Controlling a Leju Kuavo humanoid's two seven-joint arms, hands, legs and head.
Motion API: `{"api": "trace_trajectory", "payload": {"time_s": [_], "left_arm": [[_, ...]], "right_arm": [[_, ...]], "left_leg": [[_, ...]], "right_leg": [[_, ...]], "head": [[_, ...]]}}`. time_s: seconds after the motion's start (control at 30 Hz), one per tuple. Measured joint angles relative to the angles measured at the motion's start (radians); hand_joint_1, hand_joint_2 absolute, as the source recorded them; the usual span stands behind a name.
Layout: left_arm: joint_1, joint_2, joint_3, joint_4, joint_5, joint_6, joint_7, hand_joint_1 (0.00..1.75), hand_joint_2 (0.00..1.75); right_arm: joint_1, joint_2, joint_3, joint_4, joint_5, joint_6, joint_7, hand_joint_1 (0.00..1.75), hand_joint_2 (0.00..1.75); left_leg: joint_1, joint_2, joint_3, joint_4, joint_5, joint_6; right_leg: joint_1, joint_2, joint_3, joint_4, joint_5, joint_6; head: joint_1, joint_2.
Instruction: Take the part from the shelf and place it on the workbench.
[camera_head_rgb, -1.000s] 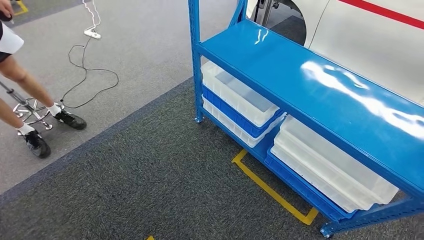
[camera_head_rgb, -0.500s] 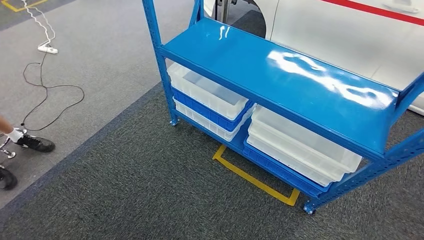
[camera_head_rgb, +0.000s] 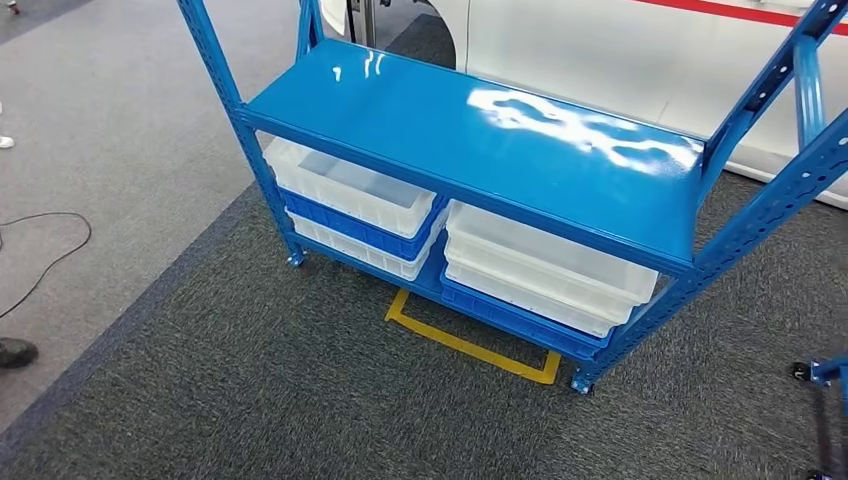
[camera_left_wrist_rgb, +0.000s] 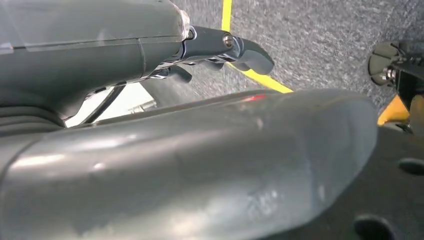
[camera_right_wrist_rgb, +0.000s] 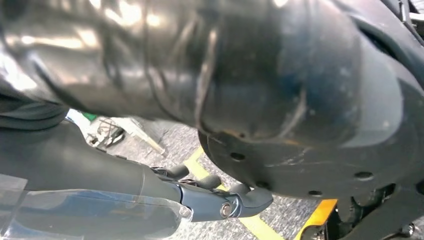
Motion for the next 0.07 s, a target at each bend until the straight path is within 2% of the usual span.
{"api": "trace_trajectory", "payload": {"time_s": [0.07], "left_arm": [[-0.003,0.0,-0.002,0.0,0.0,-0.001,0.0,0.0,0.0]], "right_arm": [[0.0,0.004,0.001,0.011,0.0,0.003,0.0,0.0,0.0]], "left_leg": [[0.003,0.018,0.005,-0.008,0.006,0.008]], "right_leg": [[0.0,-0.003,-0.002,0.001,0.001,0.009]], "head": [[0.0,0.0]]}}
